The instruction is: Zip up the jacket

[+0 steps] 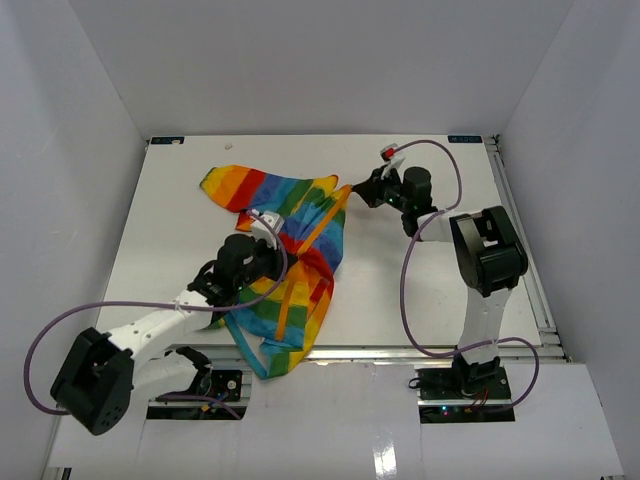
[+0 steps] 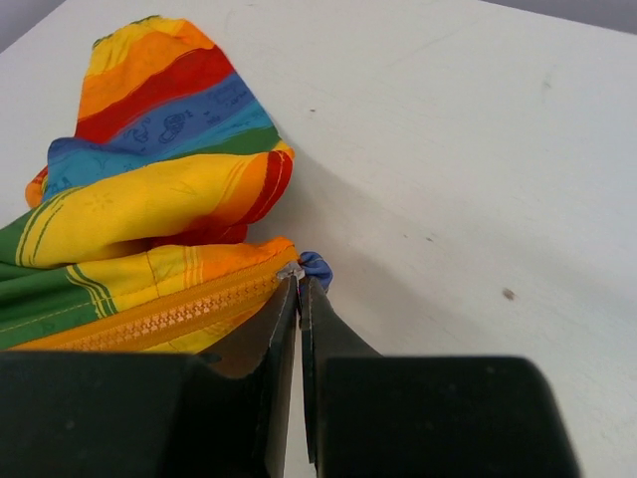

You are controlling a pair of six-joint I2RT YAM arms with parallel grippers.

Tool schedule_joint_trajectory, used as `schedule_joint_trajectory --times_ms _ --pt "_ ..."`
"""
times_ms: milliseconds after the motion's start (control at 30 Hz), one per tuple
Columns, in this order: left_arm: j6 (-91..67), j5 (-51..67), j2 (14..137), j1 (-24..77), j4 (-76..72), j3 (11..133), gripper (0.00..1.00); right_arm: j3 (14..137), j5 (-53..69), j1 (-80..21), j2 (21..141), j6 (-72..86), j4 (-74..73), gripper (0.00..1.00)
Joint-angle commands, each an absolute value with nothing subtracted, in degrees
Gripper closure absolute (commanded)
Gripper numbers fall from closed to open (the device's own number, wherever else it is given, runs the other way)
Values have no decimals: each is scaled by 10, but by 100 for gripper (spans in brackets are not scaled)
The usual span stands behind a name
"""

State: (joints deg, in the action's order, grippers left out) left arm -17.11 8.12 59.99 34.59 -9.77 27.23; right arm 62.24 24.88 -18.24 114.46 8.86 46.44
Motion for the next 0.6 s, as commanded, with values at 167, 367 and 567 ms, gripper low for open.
schedule_joint_trajectory --times_ms 167,367,567 --pt "-73 58 855 292 -62 520 99 557 38 -84 1043 142 484 92" --pt "-70 65 883 289 -41 565 55 569 108 -83 1029 138 431 84" --pt "-118 142 800 291 -57 535 21 576 133 -84 946 149 283 14"
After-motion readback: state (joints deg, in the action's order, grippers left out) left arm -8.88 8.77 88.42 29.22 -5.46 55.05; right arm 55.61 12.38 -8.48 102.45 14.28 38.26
